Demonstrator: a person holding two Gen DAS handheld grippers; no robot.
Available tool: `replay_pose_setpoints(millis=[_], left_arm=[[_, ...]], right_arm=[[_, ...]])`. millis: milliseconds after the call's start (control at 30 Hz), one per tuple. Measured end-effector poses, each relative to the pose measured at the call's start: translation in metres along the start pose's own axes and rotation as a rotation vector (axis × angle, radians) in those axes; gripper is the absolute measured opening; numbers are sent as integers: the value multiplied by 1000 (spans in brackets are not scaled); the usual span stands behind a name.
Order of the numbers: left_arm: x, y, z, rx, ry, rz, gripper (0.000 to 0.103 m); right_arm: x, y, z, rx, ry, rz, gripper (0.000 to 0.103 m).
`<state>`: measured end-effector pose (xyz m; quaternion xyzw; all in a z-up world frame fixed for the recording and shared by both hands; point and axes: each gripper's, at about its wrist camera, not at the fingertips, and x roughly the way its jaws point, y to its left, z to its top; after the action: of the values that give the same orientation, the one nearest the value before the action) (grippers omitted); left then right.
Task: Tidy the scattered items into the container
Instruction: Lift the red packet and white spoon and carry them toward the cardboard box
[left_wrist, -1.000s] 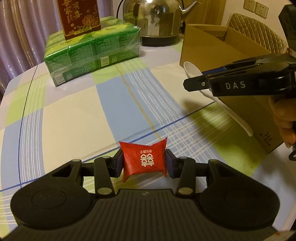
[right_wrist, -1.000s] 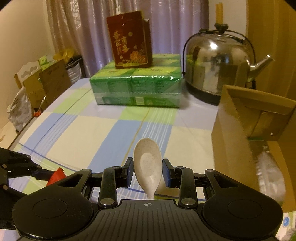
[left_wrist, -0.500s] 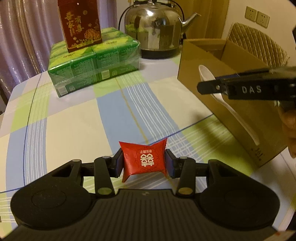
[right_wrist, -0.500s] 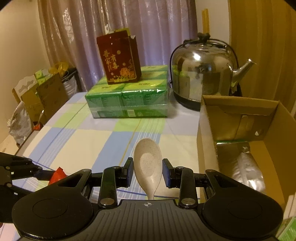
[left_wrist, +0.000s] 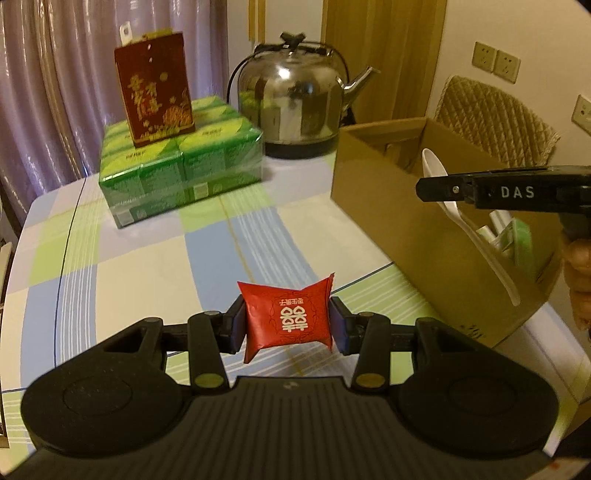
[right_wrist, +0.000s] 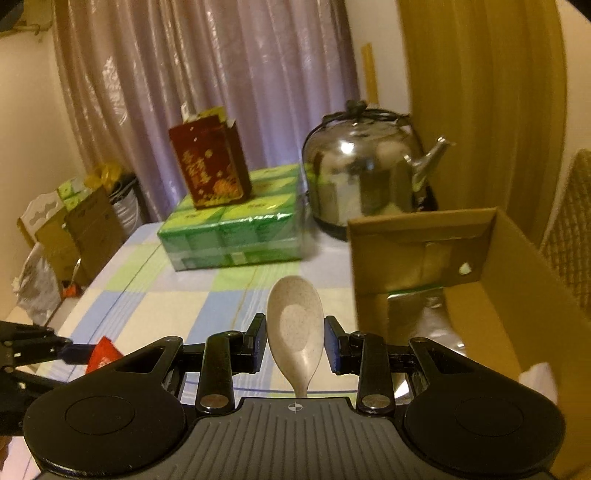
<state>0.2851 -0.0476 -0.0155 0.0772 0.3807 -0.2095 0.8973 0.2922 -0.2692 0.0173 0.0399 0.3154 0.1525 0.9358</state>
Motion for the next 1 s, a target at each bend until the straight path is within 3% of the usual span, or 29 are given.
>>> replay_pose_setpoints(millis=[467,1000], left_arm=[[-11,-48,35,29,-72,-68,40],[4,-115,71,60,-121,-179,40]], right_arm=[[-46,-48,8,15,-38,-99,30],[-61,-87,24,-1,-61,-169,30]])
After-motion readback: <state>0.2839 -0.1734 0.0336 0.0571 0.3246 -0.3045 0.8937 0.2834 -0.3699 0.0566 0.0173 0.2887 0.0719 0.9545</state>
